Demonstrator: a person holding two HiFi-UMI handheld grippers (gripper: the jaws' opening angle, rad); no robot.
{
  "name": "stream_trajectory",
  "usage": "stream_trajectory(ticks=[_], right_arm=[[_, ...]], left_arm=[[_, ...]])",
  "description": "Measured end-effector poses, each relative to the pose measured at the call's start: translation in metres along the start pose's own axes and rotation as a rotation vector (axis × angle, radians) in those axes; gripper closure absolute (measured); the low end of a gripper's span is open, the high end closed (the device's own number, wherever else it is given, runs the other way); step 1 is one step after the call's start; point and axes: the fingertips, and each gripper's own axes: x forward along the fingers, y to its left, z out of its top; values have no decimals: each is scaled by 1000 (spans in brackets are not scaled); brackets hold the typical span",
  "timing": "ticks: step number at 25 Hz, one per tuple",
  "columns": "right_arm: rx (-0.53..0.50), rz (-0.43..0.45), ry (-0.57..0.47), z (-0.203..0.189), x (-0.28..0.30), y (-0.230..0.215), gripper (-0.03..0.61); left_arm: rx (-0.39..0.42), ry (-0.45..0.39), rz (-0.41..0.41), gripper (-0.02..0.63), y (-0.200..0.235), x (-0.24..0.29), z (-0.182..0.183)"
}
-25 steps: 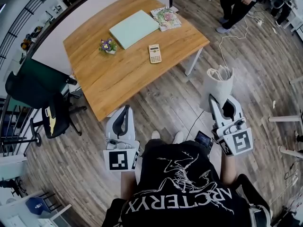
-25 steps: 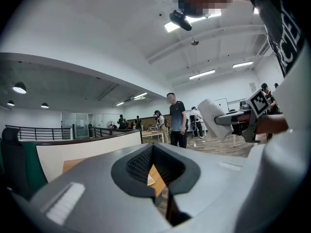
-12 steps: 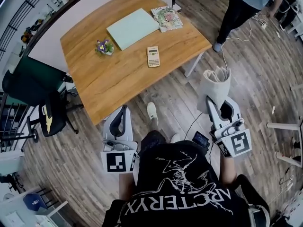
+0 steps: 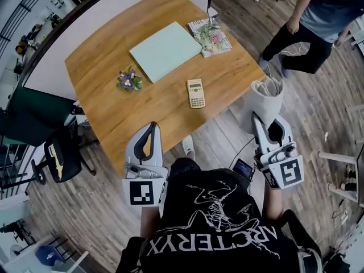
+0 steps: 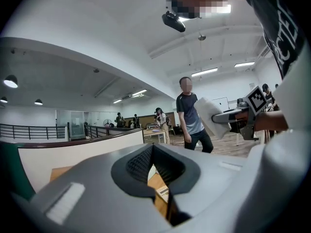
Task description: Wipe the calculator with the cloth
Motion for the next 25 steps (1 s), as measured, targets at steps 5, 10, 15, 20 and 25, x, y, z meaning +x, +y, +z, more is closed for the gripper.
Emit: stream_trajectory(ticks=[5, 10, 15, 20, 25], right_arm=[[-7, -33, 5, 7, 50, -10, 483], [6, -56, 20, 2, 66, -33, 485], [14, -26, 7, 2, 73, -51, 483], [10, 30, 7, -4, 80, -68, 483], [-53, 89, 46, -10, 98, -73, 484]], left_arm=[[-13, 33, -37, 611, 30, 38, -3], [-6, 63, -47, 611, 40, 63, -6], [17, 8, 1, 611, 42, 74, 1], [10, 11, 52, 611, 36, 82, 2], [1, 12, 73, 611, 29, 88, 6]])
